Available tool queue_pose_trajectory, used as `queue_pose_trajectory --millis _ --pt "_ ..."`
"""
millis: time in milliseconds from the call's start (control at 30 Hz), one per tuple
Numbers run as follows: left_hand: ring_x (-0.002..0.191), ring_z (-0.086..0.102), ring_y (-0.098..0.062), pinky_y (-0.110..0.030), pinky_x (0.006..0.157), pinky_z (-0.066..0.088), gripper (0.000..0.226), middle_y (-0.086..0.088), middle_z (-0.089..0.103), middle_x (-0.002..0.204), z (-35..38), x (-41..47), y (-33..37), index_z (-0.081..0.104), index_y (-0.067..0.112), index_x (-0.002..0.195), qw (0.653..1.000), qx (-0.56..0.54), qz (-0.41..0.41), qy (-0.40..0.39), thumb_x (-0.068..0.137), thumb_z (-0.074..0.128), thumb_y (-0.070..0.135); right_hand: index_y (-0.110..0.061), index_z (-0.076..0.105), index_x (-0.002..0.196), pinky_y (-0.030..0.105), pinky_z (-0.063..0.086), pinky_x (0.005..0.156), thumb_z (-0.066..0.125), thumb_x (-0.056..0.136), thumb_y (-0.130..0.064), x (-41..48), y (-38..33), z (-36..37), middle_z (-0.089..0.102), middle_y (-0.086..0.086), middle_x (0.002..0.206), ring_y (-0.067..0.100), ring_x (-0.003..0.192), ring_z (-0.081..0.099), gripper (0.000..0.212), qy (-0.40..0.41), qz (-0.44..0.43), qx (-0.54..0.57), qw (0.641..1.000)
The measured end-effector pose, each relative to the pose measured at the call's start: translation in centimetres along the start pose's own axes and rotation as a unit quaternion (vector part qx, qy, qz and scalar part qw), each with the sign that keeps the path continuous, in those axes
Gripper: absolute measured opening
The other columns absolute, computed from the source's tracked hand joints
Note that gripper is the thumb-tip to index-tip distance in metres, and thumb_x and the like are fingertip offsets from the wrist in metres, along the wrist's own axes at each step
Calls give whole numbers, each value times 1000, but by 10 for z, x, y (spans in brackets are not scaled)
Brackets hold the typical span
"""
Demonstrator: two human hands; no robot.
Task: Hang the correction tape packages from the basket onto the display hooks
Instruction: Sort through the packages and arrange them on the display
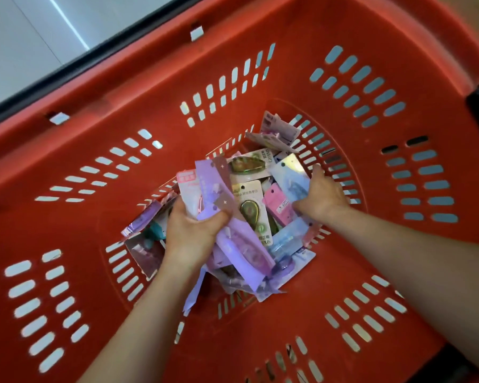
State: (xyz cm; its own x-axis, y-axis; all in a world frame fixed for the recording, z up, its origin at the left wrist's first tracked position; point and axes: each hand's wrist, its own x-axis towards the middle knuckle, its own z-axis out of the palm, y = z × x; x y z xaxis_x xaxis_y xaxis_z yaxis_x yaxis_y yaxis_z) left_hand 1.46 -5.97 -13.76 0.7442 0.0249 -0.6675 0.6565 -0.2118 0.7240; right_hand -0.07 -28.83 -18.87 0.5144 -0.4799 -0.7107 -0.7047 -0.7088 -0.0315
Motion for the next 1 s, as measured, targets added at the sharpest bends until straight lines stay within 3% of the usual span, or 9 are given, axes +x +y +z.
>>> queue_pose_trajectory --millis 100,267,400,467,567,633,733,867,1000 --pt "68 70 -6 -20 62 55 27 10 74 75 1 -7 2 66 18 94 999 -18 -13 -34 80 75 -3 -9 55 120 36 49 80 81 73 -30 0 1 -5 62 15 120 36 109 59 57 17 -11 14 1000" --pt "76 73 -16 -29 65 59 32 5 76 83 -5 -22 17 65 21 99 998 -47 -20 -46 80 73 -5 -14 59 102 29 38 68 79 75 -21 -20 -7 -45 65 9 106 28 87 58 34 14 -77 101 992" --pt "58 66 -9 -20 46 49 30 10 70 71 -13 -46 47 62 20 99 995 -95 -18 -40 83 69 -4 -40 46 137 38 56 86 83 76 -16 -68 -14 -88 68 3 120 21 101 68 75 -86 -161 284 941" --pt "58 64 -9 -20 47 48 28 7 70 72 -20 -58 63 62 17 104 990 -133 -30 -23 85 67 -4 -58 39 130 27 54 87 73 84 -2 -108 -19 -104 67 -5 122 7 102 67 81 -116 -215 352 903" --pt "74 68 -20 -31 65 55 28 -5 73 88 -26 -77 88 64 13 109 982 -182 -49 -20 85 66 -2 -38 66 112 18 40 92 59 92 6 -160 -25 -113 67 -15 119 -12 104 58 48 -107 -254 339 900" --pt "77 68 -22 -33 67 55 31 -8 73 92 -27 -90 101 63 12 112 978 -201 -59 -14 85 67 -1 -24 78 98 24 45 93 60 96 -16 -193 -28 -119 74 -10 109 -5 100 62 19 -183 -221 393 874" --pt "82 68 -26 -38 71 57 54 -12 72 101 -23 -112 124 58 10 121 974 -215 -61 -18 71 77 7 -29 72 108 29 52 84 77 76 -46 -232 -28 -131 74 -2 104 4 92 66 37 -245 -239 350 872" --pt "90 68 -29 -41 78 56 66 -18 69 111 -32 -134 149 55 7 128 966 -237 -79 -65 67 77 16 -26 67 94 28 48 64 84 73 -18 -262 -27 -147 65 -2 83 4 68 56 28 -162 -238 311 906" --pt "110 64 -37 -51 98 48 77 -24 64 124 -51 -149 172 59 4 130 952 -237 -131 -140 68 79 45 -16 61 86 21 39 61 81 69 -18 -281 -23 -165 51 1 84 13 69 50 26 -134 -262 233 927"
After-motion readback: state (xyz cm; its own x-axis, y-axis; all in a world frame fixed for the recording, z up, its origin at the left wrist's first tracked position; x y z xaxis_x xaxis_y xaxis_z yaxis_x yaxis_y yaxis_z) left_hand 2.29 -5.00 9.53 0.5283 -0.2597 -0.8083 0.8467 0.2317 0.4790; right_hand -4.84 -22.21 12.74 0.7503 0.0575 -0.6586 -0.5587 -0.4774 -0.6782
